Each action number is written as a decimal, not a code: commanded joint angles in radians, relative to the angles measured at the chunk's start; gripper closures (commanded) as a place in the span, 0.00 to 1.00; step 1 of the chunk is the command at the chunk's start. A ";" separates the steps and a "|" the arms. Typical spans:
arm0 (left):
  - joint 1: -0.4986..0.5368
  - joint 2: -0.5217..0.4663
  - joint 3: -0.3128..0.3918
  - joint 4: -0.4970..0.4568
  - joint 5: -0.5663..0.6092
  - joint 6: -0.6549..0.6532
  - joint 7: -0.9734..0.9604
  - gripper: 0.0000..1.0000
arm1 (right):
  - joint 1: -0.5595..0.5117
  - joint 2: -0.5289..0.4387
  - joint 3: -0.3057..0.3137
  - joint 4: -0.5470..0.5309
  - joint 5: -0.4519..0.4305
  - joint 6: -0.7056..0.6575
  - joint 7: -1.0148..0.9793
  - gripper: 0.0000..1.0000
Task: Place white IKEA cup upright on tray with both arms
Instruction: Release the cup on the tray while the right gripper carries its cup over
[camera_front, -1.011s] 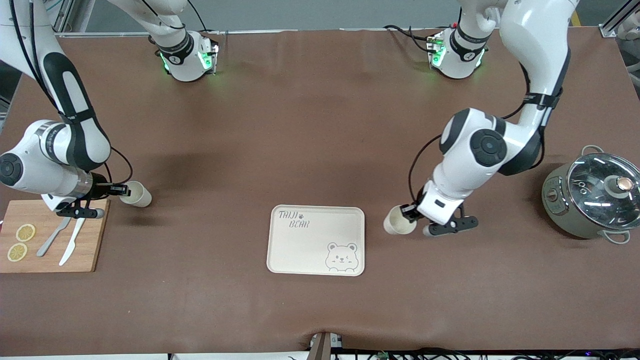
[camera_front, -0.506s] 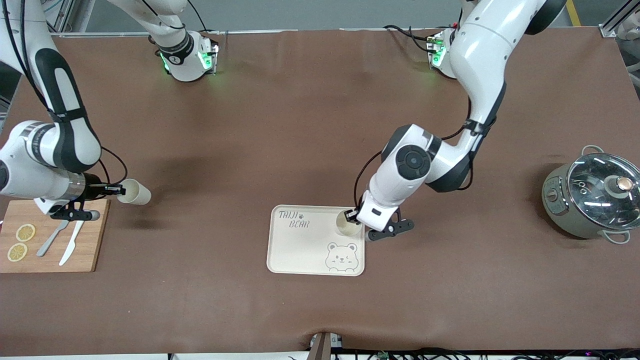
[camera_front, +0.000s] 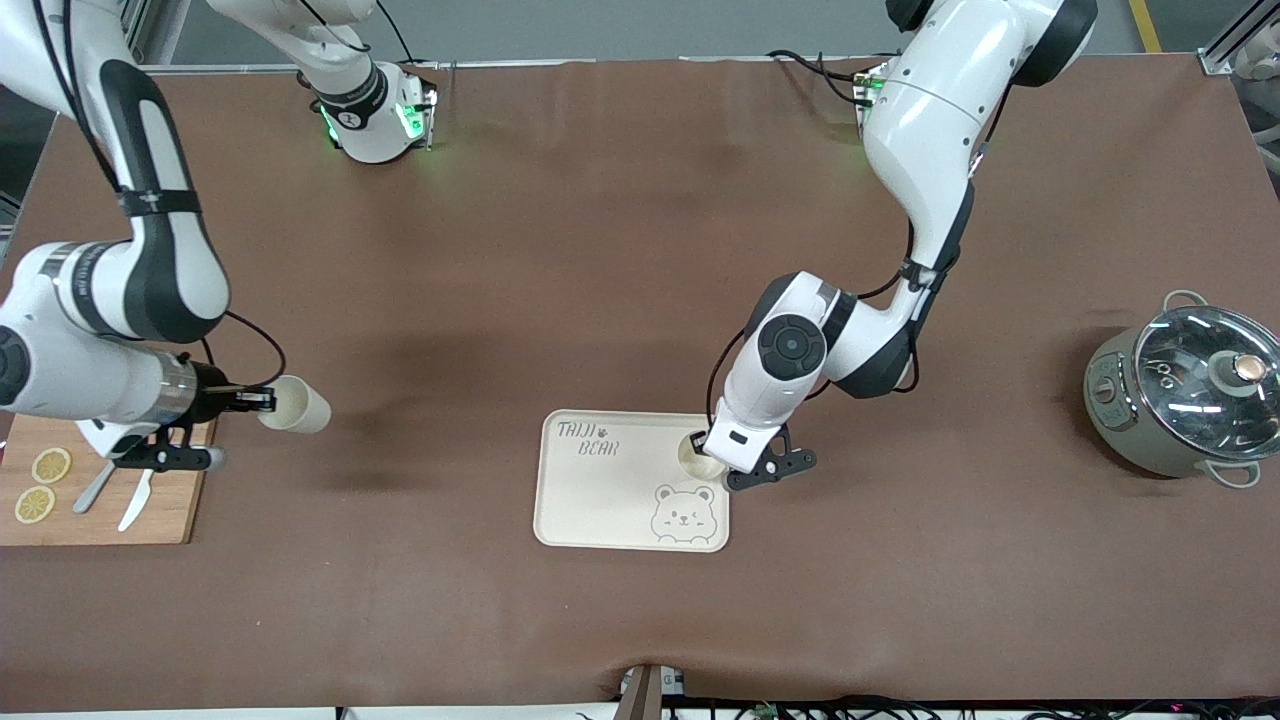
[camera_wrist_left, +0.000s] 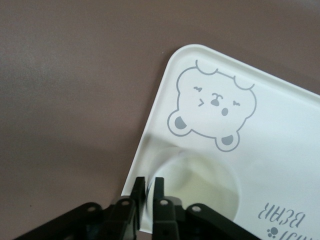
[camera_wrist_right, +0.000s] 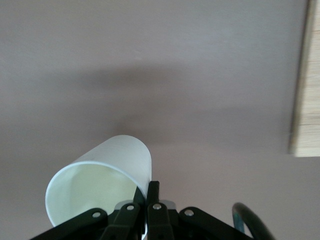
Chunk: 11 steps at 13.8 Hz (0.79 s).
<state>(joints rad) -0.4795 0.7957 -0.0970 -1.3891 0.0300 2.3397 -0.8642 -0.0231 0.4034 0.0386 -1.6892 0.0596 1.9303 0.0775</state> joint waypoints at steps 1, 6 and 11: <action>-0.016 -0.015 0.019 0.024 0.021 -0.010 -0.016 0.00 | 0.077 0.038 -0.006 0.054 0.019 -0.011 0.183 1.00; 0.024 -0.133 0.020 0.019 0.022 -0.055 -0.013 0.00 | 0.166 0.123 -0.006 0.112 0.160 0.038 0.359 1.00; 0.145 -0.312 0.019 0.018 0.022 -0.267 0.147 0.00 | 0.299 0.228 -0.006 0.196 0.164 0.141 0.693 1.00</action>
<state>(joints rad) -0.3839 0.5692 -0.0770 -1.3416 0.0300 2.1504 -0.7785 0.2212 0.5707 0.0417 -1.5795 0.2094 2.0683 0.6521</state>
